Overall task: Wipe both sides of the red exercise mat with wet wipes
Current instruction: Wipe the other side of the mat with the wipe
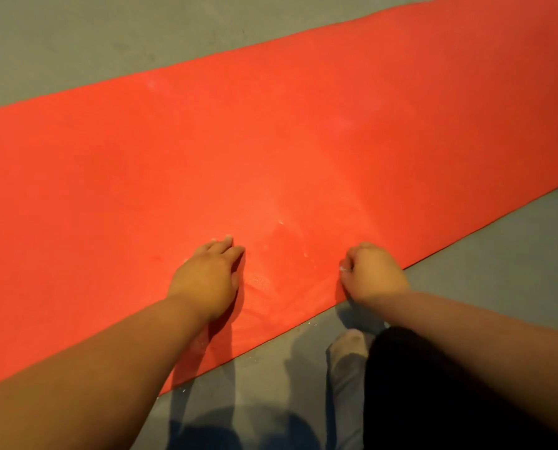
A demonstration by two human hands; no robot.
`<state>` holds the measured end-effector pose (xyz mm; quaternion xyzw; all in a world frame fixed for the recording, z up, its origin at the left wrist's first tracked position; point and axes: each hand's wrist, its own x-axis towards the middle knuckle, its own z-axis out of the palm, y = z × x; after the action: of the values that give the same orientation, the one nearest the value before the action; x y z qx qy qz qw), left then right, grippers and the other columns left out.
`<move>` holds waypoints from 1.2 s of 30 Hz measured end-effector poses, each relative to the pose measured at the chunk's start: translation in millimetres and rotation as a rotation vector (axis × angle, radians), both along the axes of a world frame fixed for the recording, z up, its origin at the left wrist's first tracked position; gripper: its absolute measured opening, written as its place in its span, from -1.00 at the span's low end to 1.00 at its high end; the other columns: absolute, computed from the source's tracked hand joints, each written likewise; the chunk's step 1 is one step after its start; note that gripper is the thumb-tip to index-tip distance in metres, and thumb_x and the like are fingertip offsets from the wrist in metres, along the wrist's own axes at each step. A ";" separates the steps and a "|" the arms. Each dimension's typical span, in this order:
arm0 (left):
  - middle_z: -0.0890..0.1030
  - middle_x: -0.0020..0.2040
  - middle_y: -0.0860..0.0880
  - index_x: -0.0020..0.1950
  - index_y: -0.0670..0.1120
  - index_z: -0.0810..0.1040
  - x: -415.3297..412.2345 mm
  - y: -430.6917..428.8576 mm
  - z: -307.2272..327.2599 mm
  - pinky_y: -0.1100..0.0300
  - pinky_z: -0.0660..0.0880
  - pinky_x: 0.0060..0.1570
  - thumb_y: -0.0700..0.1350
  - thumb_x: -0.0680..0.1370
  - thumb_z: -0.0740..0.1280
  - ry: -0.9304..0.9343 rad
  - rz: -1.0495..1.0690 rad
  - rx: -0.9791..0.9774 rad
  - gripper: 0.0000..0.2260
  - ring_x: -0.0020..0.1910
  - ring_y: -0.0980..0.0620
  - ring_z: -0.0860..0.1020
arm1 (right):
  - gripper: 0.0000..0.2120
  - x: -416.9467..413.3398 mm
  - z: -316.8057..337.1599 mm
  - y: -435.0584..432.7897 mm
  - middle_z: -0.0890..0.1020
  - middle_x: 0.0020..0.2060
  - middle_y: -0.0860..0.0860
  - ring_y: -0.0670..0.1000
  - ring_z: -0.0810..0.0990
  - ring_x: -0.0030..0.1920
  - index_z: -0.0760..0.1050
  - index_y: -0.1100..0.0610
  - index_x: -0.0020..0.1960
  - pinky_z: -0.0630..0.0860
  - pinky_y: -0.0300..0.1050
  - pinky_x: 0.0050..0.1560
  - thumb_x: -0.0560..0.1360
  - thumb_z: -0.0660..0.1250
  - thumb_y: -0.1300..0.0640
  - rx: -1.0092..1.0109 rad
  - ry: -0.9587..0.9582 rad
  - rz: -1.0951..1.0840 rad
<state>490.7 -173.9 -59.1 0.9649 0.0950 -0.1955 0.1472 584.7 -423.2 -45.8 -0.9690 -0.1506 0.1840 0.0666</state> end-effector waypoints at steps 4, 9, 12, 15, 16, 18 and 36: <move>0.28 0.49 0.10 0.43 0.11 0.36 5.8 7.2 9.9 0.07 0.40 0.28 -0.02 0.60 0.15 -0.052 -0.028 0.020 -0.62 0.41 -0.02 0.31 | -0.85 -64.7 -7.2 69.9 0.56 -0.02 0.17 0.17 0.54 0.02 0.57 0.20 -0.04 0.48 -0.05 0.06 0.47 0.27 0.18 0.157 0.293 0.584; 0.30 0.46 0.08 0.42 0.12 0.35 8.5 27.1 9.9 0.05 0.41 0.20 0.11 0.56 0.23 -0.105 -0.014 0.067 -0.58 0.39 -0.02 0.31 | -0.91 -9.7 -14.9 41.2 0.61 -0.10 0.13 0.15 0.57 -0.04 0.52 0.11 -0.17 0.47 -0.08 -0.04 0.46 0.31 0.10 0.187 0.206 0.174; 0.09 0.56 -0.10 0.53 0.13 0.18 12.8 48.8 5.9 -0.12 0.18 0.42 0.33 0.42 0.33 0.012 0.079 0.109 -0.26 0.51 -0.15 0.08 | -0.94 39.8 -7.8 5.9 0.60 -0.12 0.18 0.19 0.55 -0.06 0.50 0.14 -0.20 0.38 -0.08 -0.09 0.45 0.33 0.18 0.158 -0.056 -0.163; -0.12 0.57 -0.10 0.55 0.19 -0.06 22.5 56.5 6.3 -0.32 0.16 0.37 0.41 0.35 0.33 0.179 0.131 0.102 -0.08 0.54 -0.20 -0.09 | -0.92 27.6 -12.4 21.5 0.58 -0.05 0.19 0.20 0.54 0.01 0.54 0.21 -0.10 0.35 -0.07 -0.04 0.47 0.28 0.23 0.137 -0.039 -0.194; -0.14 0.57 -0.11 0.55 0.21 -0.09 25.2 55.8 6.2 -0.34 0.18 0.35 0.41 0.35 0.34 0.196 0.121 0.108 -0.07 0.54 -0.22 -0.10 | -0.91 11.5 -14.5 33.9 0.58 -0.04 0.17 0.18 0.54 0.02 0.54 0.20 -0.07 0.36 -0.08 -0.01 0.47 0.27 0.23 0.172 0.005 -0.116; -0.17 0.57 -0.14 0.55 0.22 -0.12 28.1 53.7 4.7 -0.34 0.22 0.34 0.39 0.36 0.34 0.215 0.104 0.117 -0.08 0.53 -0.24 -0.11 | -0.87 -29.1 -12.9 57.1 0.55 -0.04 0.13 0.15 0.54 0.02 0.53 0.16 -0.03 0.40 -0.08 0.02 0.47 0.24 0.23 0.231 0.113 0.187; 0.35 0.30 -0.11 0.55 0.19 -0.14 40.9 64.5 18.4 -0.02 0.48 0.04 0.32 0.34 0.43 0.199 -0.035 0.222 -0.01 0.24 -0.19 0.43 | -0.81 -45.9 -0.7 103.4 0.53 0.05 0.15 0.16 0.53 0.05 0.50 0.18 0.09 0.43 -0.04 0.03 0.53 0.18 0.21 0.168 0.239 0.630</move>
<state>531.6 -109.3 -40.7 0.9527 0.1132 -0.2810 0.0258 538.7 -319.8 -46.5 -0.8376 -0.4483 0.2946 0.1033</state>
